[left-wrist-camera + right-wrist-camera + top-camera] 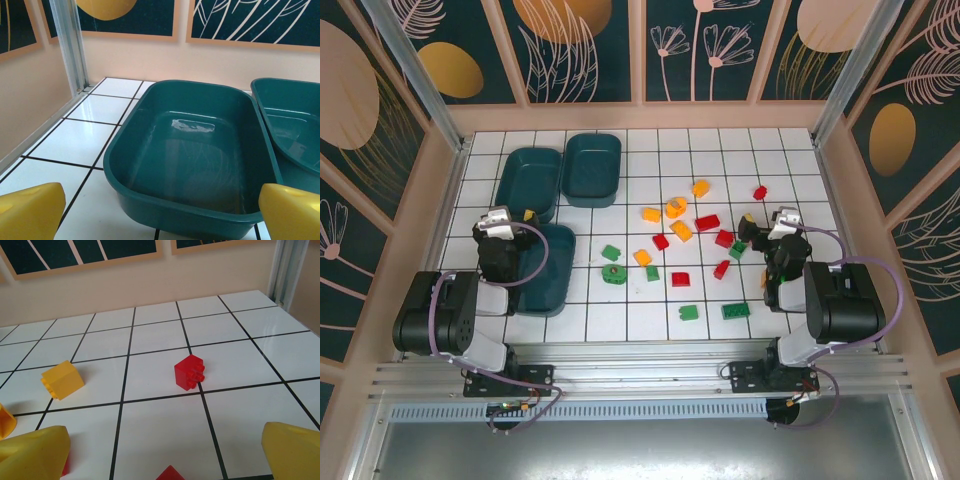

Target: Sort the legos into containers by color

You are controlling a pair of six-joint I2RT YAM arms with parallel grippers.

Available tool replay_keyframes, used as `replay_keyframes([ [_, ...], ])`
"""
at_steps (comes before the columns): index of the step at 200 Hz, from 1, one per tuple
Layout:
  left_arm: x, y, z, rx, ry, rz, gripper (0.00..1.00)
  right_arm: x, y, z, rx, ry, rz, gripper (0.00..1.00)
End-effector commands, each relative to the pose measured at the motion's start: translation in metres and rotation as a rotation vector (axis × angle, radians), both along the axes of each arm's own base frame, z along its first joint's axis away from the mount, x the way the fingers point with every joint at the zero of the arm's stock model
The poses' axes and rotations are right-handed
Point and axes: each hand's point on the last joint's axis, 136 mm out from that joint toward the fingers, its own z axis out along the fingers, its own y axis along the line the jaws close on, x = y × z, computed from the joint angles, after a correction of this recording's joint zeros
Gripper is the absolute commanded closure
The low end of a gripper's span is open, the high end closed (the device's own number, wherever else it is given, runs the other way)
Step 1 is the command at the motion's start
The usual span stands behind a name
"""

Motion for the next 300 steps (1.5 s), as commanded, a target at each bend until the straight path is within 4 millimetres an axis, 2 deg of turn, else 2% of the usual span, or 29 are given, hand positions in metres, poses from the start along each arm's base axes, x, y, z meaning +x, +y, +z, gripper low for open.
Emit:
replay_keyframes([
  [1,0.002,-0.002,0.004,0.008,-0.013,-0.016,0.01,0.005,-0.003,0.006,0.005,-0.019,-0.019,0.01],
  [119,0.000,-0.001,0.007,0.010,-0.024,-0.009,0.01,0.006,-0.004,0.009,-0.010,-0.018,-0.049,0.01],
  [132,0.001,0.005,0.017,-0.002,-0.025,0.030,0.01,0.008,-0.002,0.021,-0.035,-0.014,-0.062,0.01],
  [144,0.004,0.019,0.031,-0.021,0.003,0.117,0.01,0.011,0.006,0.037,-0.065,-0.010,-0.048,0.01],
  [160,0.008,0.021,0.065,-0.033,-0.016,0.131,0.01,0.013,0.020,0.070,-0.088,-0.025,-0.069,0.01],
  [175,0.007,0.022,0.099,-0.153,-0.074,0.143,0.01,0.017,0.036,0.102,-0.056,-0.015,-0.083,0.01],
  [193,0.001,0.030,0.119,-0.372,-0.064,0.226,0.01,0.023,0.054,0.127,0.079,0.088,-0.062,0.01],
  [199,-0.001,0.033,0.117,-0.445,-0.025,0.268,0.01,0.025,0.062,0.129,0.107,0.134,-0.004,0.01],
  [206,-0.005,0.033,0.114,-0.512,0.022,0.297,0.01,0.028,0.061,0.129,0.206,0.150,0.004,0.01],
  [216,-0.008,0.031,0.112,-0.533,0.077,0.308,0.01,0.029,0.052,0.112,0.377,0.188,-0.024,0.01],
  [223,-0.012,0.034,0.106,-0.583,0.084,0.347,0.01,0.030,0.057,0.105,0.445,0.209,0.059,0.01],
  [231,-0.014,0.033,0.099,-0.603,0.096,0.343,0.01,0.032,0.058,0.098,0.496,0.239,0.084,0.09],
  [241,-0.011,0.022,0.093,-0.576,0.130,0.276,0.01,0.036,0.066,0.094,0.492,0.272,0.102,0.21],
  [250,-0.013,0.021,0.078,-0.572,0.198,0.292,0.02,0.037,0.078,0.095,0.456,0.287,0.120,0.24],
  [266,-0.011,0.005,0.049,-0.542,0.369,0.226,0.17,0.039,0.099,0.097,0.377,0.310,0.141,0.25],
  [277,-0.016,-0.005,0.025,-0.555,0.478,0.202,0.22,0.039,0.110,0.097,0.358,0.329,0.162,0.24],
  [290,-0.029,-0.011,0.000,-0.575,0.573,0.199,0.23,0.039,0.119,0.096,0.375,0.340,0.189,0.23],
  [300,-0.041,-0.010,-0.012,-0.577,0.606,0.222,0.24,0.039,0.124,0.096,0.390,0.342,0.212,0.23],
])
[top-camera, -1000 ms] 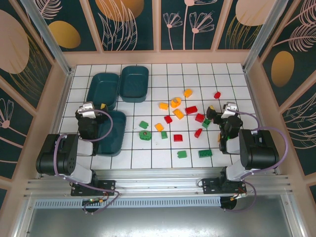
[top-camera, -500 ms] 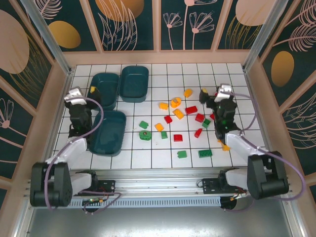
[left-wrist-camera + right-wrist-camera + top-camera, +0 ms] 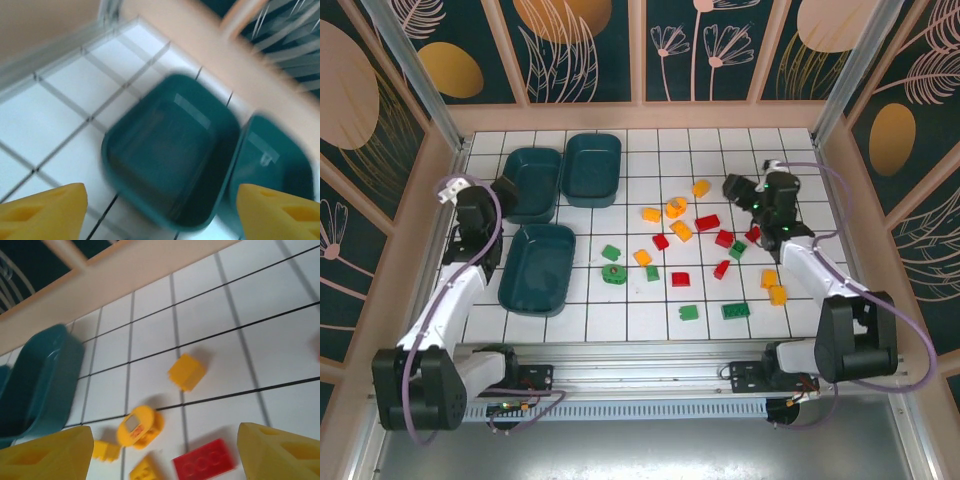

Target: Sort the legos into containers by color

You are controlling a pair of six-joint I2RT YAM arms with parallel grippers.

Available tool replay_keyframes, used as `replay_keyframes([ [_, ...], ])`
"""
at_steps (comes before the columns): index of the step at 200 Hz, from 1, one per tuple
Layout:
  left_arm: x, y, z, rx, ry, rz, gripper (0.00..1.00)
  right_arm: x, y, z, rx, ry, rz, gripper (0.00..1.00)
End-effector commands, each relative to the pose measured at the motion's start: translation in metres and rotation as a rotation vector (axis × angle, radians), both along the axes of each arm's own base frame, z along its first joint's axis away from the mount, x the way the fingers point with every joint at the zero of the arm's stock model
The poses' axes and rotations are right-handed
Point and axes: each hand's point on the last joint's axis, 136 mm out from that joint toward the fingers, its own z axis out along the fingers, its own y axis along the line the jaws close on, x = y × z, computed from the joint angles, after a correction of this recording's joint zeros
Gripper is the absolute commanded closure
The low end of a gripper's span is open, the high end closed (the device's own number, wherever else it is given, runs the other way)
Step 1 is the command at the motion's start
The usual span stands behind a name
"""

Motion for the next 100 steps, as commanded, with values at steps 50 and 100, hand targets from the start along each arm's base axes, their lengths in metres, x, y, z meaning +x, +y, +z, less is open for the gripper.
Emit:
replay_keyframes([
  [50,-0.073,-0.006,-0.064,-0.038,0.285,-0.024,0.20,0.005,0.022,0.008,0.062,0.009,0.073,0.20],
  [100,-0.078,-0.010,-0.086,-0.011,0.363,-0.079,0.24,0.000,0.022,0.010,0.062,-0.006,0.078,0.20],
])
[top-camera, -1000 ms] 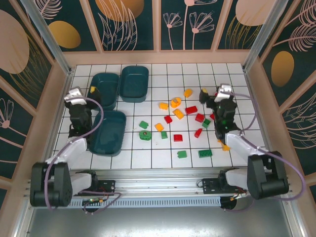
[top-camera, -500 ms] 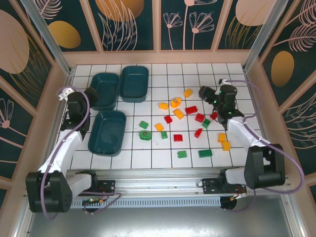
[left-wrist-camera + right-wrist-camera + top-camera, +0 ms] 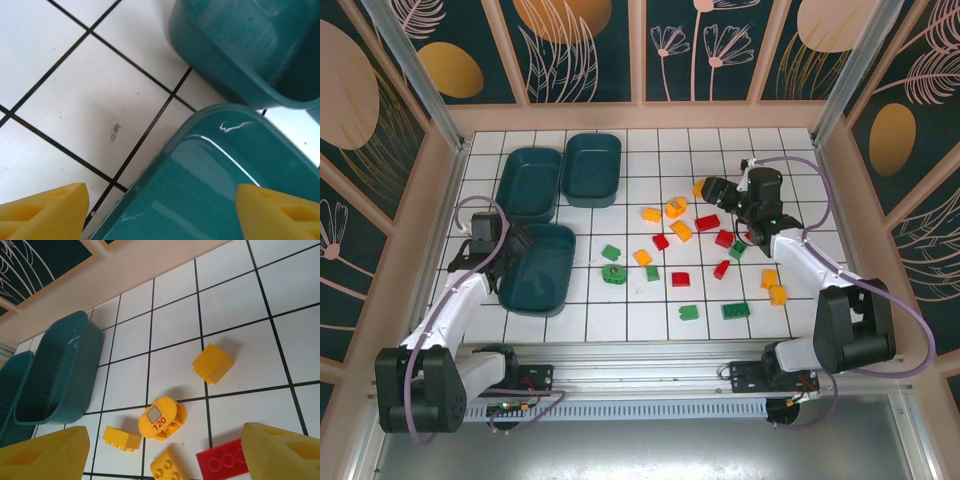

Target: Sort the legos into containers by color

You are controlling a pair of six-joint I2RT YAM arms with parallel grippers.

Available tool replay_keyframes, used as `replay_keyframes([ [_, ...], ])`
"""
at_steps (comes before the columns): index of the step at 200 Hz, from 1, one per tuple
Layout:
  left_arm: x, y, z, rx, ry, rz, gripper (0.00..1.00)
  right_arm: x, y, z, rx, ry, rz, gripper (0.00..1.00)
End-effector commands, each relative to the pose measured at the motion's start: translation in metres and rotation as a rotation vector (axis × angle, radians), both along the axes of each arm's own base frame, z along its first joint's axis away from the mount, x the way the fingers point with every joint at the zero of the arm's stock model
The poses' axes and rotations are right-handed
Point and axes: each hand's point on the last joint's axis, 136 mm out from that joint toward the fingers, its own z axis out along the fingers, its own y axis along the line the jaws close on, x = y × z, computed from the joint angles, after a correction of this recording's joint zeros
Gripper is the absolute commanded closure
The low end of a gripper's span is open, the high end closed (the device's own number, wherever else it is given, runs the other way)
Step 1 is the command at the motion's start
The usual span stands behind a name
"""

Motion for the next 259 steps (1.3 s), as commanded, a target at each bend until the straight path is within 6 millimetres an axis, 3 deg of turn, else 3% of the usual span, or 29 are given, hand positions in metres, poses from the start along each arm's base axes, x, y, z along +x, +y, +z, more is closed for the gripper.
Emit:
replay_keyframes([
  [1,-0.010,-0.003,-0.018,0.015,0.076,-0.051,0.25,-0.001,0.005,0.011,0.025,-0.027,0.014,0.20],
  [41,-0.011,-0.004,-0.010,0.024,0.065,-0.069,0.31,-0.006,0.004,0.004,0.029,-0.008,0.008,0.19],
  [75,-0.015,-0.010,-0.019,-0.015,0.084,-0.079,0.37,-0.013,0.001,0.002,0.030,-0.013,-0.002,0.20],
  [112,-0.022,-0.008,-0.021,-0.021,0.078,-0.053,0.38,-0.020,0.002,0.001,0.054,-0.016,0.010,0.19],
  [181,-0.028,-0.049,-0.021,-0.147,0.051,-0.128,0.47,-0.023,0.002,-0.005,0.060,-0.004,0.009,0.19],
  [259,-0.051,-0.054,-0.044,-0.124,0.101,-0.145,0.64,-0.020,0.006,-0.010,0.070,0.010,0.018,0.20],
])
